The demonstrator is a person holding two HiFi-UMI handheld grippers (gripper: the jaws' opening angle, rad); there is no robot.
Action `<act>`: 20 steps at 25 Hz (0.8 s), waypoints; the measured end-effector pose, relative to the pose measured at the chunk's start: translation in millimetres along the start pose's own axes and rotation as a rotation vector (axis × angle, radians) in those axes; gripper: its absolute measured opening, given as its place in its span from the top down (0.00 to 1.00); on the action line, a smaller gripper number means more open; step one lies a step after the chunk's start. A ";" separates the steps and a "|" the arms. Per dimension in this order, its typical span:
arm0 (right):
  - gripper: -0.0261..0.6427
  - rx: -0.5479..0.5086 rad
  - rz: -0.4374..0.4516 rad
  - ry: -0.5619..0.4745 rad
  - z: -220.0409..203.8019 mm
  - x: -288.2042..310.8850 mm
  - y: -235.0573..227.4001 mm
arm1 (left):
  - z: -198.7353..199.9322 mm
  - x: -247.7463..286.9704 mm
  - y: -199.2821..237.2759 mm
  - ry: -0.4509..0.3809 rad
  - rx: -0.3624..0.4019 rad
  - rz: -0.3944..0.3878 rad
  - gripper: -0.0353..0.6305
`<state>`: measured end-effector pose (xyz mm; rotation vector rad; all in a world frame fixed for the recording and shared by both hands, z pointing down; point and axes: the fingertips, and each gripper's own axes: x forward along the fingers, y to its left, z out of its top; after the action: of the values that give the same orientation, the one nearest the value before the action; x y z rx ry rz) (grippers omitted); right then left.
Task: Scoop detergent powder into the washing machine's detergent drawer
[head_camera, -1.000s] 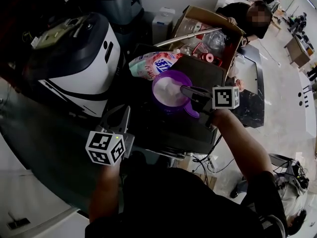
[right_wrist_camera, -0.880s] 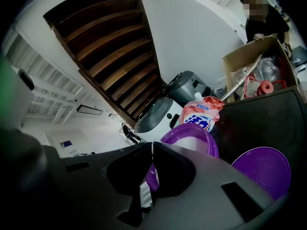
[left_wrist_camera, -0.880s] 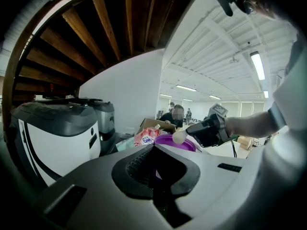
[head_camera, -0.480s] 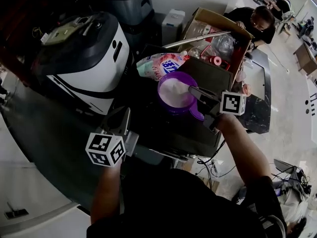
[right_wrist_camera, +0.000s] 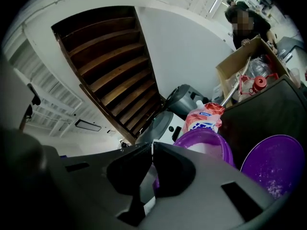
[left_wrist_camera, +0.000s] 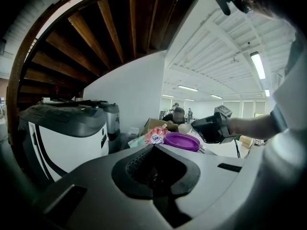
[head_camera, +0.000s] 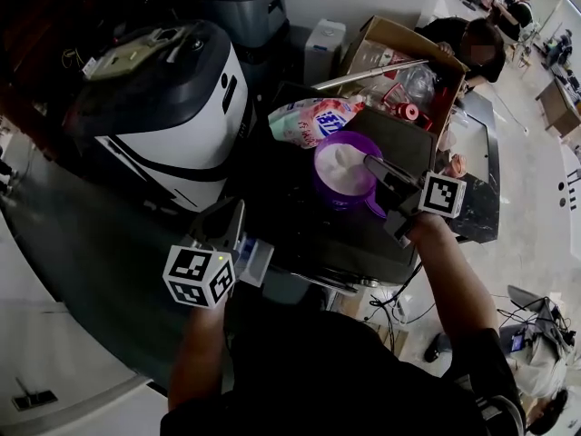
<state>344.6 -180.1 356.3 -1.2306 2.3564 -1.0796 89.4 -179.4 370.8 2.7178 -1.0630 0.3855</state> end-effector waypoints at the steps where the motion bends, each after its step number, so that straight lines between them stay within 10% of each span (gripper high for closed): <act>1: 0.93 -0.006 -0.005 -0.011 0.2 1.7 4.3 | 0.7 -3.3 4.5 -0.003 0.006 -0.001 0.94; 20: 0.93 -0.039 0.060 -0.034 -49.2 63.8 108.6 | -2.8 -57.7 71.1 -0.023 0.001 -0.037 0.94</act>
<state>215.6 -167.3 317.7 -1.1732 2.3838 -0.9910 -0.7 -193.4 361.8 2.7449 -1.0173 0.3506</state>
